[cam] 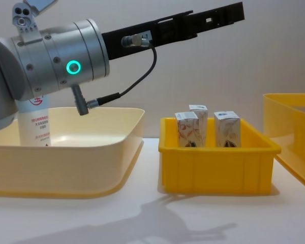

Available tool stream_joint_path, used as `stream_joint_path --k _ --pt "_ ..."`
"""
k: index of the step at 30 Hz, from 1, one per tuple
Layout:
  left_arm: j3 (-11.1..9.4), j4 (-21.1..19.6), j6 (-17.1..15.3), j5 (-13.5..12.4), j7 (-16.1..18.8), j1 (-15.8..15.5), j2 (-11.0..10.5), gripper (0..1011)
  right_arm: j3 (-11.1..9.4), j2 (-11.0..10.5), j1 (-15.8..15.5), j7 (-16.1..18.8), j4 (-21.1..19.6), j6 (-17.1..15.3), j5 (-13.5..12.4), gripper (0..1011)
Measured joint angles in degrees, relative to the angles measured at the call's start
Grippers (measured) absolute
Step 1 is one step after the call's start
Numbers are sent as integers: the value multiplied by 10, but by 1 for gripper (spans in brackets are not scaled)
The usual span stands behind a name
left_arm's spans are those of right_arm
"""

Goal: Bimanual collaborative sorting of washing and personal care products

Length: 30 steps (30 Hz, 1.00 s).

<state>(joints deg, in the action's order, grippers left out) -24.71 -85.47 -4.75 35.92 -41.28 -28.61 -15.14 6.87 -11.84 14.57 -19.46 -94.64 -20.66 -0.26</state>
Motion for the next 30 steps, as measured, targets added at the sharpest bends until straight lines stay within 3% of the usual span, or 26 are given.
stream_joint_path --k 12,17,21,30 --pt "0 0 0 0 0 0 0 1003 -3 8 10 -3 19 -3 3 534" --pt "0 0 0 0 0 0 0 1003 -4 9 12 -4 22 -3 3 658" --pt "0 0 0 0 0 0 0 1003 -4 10 13 -5 25 -3 4 814" --pt "0 0 0 0 0 0 0 1003 -5 11 15 -5 27 -4 5 1001"
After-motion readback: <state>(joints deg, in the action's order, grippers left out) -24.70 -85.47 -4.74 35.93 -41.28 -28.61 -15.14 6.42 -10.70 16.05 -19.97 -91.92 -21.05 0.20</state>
